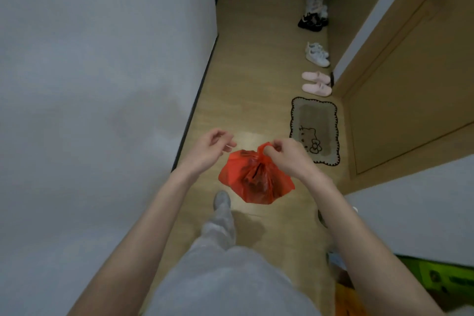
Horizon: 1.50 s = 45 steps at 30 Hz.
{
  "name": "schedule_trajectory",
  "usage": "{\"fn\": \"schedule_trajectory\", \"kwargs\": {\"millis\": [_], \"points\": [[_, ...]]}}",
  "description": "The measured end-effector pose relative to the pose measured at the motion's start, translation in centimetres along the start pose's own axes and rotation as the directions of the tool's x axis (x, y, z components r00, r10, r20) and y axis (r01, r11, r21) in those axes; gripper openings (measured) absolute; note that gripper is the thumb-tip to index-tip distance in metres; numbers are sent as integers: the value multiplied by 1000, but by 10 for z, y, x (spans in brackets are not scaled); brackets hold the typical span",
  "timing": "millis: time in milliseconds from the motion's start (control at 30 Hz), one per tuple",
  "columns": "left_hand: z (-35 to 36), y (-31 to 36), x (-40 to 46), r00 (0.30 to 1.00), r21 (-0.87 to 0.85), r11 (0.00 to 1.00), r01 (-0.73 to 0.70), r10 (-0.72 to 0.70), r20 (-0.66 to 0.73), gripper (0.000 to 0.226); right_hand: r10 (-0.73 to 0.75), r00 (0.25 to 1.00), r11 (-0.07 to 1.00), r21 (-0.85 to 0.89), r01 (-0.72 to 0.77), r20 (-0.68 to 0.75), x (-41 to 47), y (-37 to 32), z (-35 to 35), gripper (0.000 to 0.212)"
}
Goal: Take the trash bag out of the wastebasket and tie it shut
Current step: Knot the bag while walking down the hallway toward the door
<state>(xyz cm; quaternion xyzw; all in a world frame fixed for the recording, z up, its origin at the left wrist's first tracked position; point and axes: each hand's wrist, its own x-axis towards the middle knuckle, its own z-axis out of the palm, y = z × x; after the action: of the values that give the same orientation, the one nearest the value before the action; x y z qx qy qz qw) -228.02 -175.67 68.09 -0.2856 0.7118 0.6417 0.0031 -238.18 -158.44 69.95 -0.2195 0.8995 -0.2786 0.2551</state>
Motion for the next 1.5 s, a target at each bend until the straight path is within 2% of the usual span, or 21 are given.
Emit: {"fn": "schedule_trajectory", "kwargs": {"millis": [133,200,367,467,567,633,767,900,1033,1233,1367,1500], "points": [[-11,68,153,996,72,997,-37,31,83,20,83,996,994,74,-79,-45,128,-21,-55,36],[-13,103,224,994,85,996,-30,21,105,15,106,991,989,110,-97,-81,186,-28,-86,32],[-7,173,407,984,131,988,-85,63,164,15,109,980,988,130,-87,-167,361,-30,-151,29],[-1,207,521,983,141,985,-101,77,169,15,108,980,988,126,-88,-167,478,-26,-184,29],[-2,250,625,992,123,991,-49,34,122,13,95,989,987,139,-79,-114,591,-29,-225,30],[-5,283,688,994,121,991,-53,41,97,20,72,996,994,92,-66,-60,661,-40,-257,25],[-29,341,807,999,107,994,-32,32,7,28,40,998,999,-1,-40,-45,801,-61,-319,28],[-51,386,948,997,47,998,-33,36,-65,29,51,999,999,20,-51,-14,950,-77,-369,30],[-68,421,1108,996,17,999,-44,45,-70,25,78,997,997,28,-78,-19,1109,-89,-405,28],[-102,522,1308,999,89,995,-38,40,-22,21,101,991,992,79,-94,-93,1307,-127,-484,27],[-116,578,1438,998,106,992,-63,65,-10,25,57,993,995,83,-48,-106,1431,-154,-535,23],[-122,609,1561,993,94,992,-84,92,-78,24,-19,997,999,36,21,-71,1560,-170,-564,24]]}}
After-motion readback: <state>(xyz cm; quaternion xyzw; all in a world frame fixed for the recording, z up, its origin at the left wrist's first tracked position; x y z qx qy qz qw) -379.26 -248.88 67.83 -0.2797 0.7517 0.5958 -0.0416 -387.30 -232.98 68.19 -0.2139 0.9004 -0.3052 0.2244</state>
